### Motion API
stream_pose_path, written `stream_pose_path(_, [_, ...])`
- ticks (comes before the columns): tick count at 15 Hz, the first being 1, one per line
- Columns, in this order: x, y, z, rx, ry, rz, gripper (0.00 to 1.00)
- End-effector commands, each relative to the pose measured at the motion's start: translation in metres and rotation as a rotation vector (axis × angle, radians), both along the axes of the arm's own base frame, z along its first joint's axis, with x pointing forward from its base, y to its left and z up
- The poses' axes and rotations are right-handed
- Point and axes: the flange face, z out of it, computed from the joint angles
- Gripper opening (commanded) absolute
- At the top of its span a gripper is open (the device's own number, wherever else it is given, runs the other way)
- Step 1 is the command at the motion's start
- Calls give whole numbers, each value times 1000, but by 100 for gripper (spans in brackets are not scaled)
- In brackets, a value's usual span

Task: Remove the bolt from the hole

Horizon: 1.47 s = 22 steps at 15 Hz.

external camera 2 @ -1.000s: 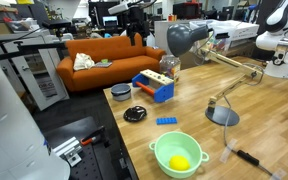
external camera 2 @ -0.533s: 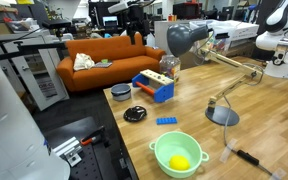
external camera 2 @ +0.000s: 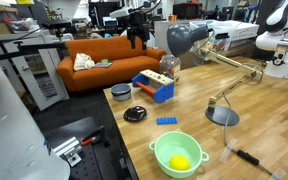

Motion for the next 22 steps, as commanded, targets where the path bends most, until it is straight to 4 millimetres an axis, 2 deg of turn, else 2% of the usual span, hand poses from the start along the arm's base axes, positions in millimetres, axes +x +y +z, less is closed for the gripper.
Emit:
stream_pose_path(1, [13,0,-45,12,44,-4,100])
stream_pose_path(4, [25,-3,-86,5,87,-15,100])
stream_pose_path(6, [30,-7,-102,-6,114,-35,100])
stream_pose_path(7, [24,-9,-103,-8,114,-30,100])
stream_pose_path(15, [31,-8,-106,-2,112,-45,100])
stream_pose_path(22, [77,-19,-113,2,-47,-87,100])
